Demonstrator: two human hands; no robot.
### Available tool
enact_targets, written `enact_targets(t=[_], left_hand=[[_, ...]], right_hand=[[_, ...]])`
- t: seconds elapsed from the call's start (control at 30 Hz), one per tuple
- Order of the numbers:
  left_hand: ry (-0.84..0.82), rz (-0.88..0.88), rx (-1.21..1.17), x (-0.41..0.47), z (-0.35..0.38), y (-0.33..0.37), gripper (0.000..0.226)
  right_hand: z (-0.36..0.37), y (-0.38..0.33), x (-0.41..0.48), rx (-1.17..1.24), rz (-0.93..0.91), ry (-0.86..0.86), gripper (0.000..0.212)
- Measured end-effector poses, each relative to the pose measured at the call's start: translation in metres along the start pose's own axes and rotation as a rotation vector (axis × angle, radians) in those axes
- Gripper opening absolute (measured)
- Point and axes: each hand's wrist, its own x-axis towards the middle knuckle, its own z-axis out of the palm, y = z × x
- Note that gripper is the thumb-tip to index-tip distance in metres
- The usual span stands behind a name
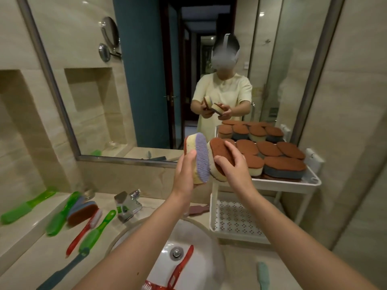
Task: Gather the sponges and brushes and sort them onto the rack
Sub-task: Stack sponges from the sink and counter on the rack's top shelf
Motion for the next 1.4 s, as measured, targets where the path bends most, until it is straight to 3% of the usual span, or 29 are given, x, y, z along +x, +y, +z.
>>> enact_targets(t=[0.3,0.43,0.67,0.83,0.9,1.17,1.4], left_hand=[[-0.126,0.022,-0.073,0.016,0.055,0.004,0.058],[-0.152,0.005,-0.046,0.026,0.079,0.002,0.068],[-0.191,-0.005,-0.044,0.046,0.125,-0.004,0.063],[-0.212,0.064,-0.042,0.062,0.154,-0.010,0.028],[-0.192,0.084,-0.014,0.071,0.163,-0.013,0.028],[-0.090,0.192,0.376,0.121,0.180,-0.020,0.044],[-0.039,0.239,0.991,0.152,0.184,-0.025,0.056]], right_hand=[[-0.058,-0.005,0.003,-0.079,-0.064,0.037,0.089],[-0.084,-0.001,0.009,-0.071,-0.091,0.090,0.083],[-0.125,0.003,0.023,-0.093,-0.085,0.212,0.068],[-0.152,0.008,0.041,-0.110,-0.052,0.313,0.065],[-0.160,0.012,0.050,-0.109,-0.049,0.351,0.061],[-0.189,0.029,0.081,-0.131,0.025,0.410,0.063],[-0.190,0.050,0.104,-0.276,0.088,0.371,0.069]])
